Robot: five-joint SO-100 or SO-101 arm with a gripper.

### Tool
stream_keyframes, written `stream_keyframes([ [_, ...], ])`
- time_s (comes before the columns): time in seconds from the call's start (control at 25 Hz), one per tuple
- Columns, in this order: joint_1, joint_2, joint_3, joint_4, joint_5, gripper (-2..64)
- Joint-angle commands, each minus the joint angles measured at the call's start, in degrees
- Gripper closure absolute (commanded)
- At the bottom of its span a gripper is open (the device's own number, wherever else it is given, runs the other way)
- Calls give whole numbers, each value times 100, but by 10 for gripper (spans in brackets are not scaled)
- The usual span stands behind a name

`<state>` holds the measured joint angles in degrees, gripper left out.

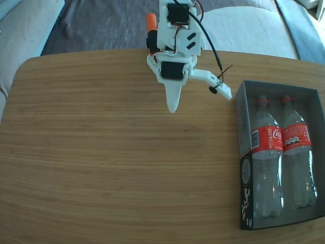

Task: Grasp the bottles and put them in the box.

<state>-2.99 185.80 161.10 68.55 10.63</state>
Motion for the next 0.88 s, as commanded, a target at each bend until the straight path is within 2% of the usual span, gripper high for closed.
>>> stream_keyframes([
  [0.0, 9, 9, -62, -9, 9, 619],
  [0.4, 18, 9, -62, -9, -18, 618],
  [0.56, 9, 9, -62, 0, -554, 618],
  [0.84, 9, 9, -62, 18, -598, 617],
])
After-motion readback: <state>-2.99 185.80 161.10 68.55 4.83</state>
